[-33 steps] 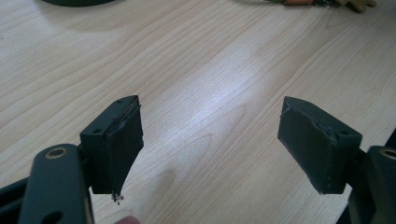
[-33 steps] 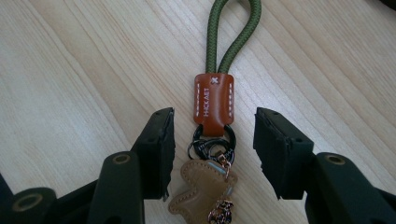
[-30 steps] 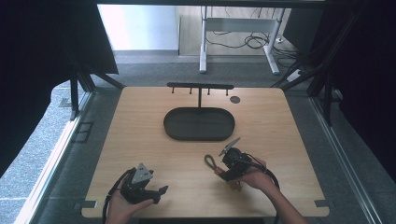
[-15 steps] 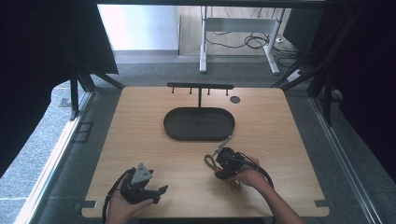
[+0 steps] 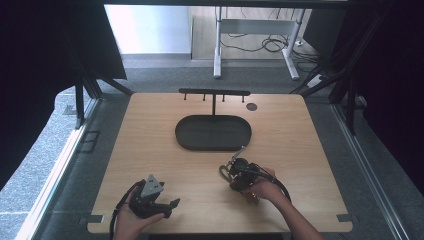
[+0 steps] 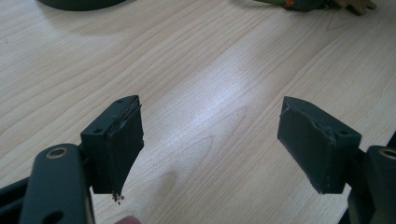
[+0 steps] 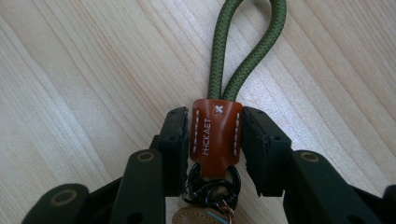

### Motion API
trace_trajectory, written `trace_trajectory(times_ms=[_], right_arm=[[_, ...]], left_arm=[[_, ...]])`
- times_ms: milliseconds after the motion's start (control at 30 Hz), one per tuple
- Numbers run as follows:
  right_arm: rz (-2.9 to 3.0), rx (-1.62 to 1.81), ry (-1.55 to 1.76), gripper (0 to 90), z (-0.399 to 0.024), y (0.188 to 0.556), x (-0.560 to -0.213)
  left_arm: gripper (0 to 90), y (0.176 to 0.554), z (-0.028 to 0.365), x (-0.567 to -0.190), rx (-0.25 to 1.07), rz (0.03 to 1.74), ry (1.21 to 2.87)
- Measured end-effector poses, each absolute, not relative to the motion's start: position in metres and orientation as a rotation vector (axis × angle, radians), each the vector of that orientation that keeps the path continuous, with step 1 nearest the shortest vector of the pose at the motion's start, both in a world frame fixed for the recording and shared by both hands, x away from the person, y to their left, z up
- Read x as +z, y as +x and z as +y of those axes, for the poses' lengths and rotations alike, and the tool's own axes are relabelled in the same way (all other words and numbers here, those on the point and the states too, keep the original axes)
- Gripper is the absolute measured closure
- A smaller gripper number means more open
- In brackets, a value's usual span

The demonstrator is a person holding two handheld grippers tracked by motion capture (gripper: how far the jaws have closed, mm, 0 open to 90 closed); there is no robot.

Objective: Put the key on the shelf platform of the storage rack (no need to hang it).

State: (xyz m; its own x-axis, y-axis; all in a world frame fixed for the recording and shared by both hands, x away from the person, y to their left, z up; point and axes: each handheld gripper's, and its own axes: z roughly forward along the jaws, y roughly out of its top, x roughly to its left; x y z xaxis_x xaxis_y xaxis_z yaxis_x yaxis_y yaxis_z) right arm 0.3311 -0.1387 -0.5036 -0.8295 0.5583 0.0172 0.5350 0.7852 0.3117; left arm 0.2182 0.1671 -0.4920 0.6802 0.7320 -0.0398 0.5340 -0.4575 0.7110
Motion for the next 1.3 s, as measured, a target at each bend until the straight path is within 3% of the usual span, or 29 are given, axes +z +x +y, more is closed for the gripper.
trace_trajectory(times_ms=[600, 1300], right_arm=[[2.875, 0.478, 0.876, 66.2, -0.140, 0.330, -0.504], [2.859, 0.544, 0.851, 66.5, -0.144, 0.325, -0.480]], left_arm=[[23.0, 0.218, 0.167, -0.492, 0.355, 0.968, 2.172], [23.0, 0.219, 0.166, -0.493, 0.354, 0.969, 2.177]])
